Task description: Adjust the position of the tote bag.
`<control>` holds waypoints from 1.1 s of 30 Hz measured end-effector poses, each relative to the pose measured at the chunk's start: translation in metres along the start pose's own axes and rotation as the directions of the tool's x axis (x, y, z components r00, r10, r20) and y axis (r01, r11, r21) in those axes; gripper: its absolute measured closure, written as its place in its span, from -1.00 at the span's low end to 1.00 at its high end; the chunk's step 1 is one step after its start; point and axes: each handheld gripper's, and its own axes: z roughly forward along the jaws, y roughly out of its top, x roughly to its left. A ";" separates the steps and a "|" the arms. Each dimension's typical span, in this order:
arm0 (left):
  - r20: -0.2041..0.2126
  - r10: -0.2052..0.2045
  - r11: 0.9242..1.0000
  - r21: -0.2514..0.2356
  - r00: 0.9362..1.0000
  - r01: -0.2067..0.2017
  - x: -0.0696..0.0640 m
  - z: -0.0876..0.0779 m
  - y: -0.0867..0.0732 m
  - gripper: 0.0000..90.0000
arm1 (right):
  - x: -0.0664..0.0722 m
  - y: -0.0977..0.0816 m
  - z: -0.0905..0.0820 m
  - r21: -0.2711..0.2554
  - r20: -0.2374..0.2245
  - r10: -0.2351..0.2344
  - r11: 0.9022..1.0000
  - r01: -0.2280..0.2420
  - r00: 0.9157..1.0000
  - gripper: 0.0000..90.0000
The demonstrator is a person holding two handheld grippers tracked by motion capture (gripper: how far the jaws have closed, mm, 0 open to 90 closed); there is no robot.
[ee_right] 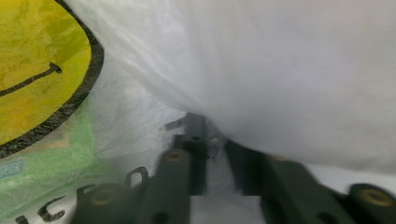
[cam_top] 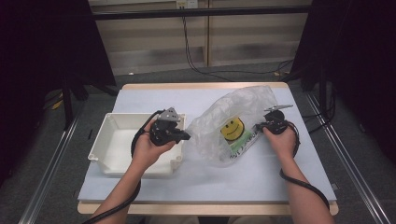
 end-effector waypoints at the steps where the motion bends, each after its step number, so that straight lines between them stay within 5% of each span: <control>1: 0.004 -0.003 1.000 0.003 1.000 0.003 -0.001 0.000 0.000 0.95 | 0.000 0.000 0.000 0.004 -0.006 0.003 1.000 -0.003 1.000 1.00; 9: -0.006 -0.009 1.000 0.003 1.000 0.009 0.005 0.005 -0.002 0.96 | 0.003 -0.015 -0.021 -0.035 -0.062 0.032 0.999 -0.035 0.998 1.00; 19: -0.036 -0.042 0.999 -0.005 0.998 0.041 0.019 0.012 0.002 0.96 | 0.030 -0.042 -0.056 -0.096 -0.101 -0.007 0.995 -0.003 0.995 1.00; 26: -0.045 -0.044 0.999 -0.007 0.998 0.043 0.030 0.019 0.008 0.96 | 0.043 -0.059 -0.068 -0.068 -0.108 -0.038 0.997 0.031 0.993 1.00; 33: -0.052 -0.064 0.998 0.003 0.997 0.065 0.042 0.031 0.018 0.96 | 0.048 -0.075 -0.080 -0.058 -0.118 -0.022 0.998 0.015 0.993 1.00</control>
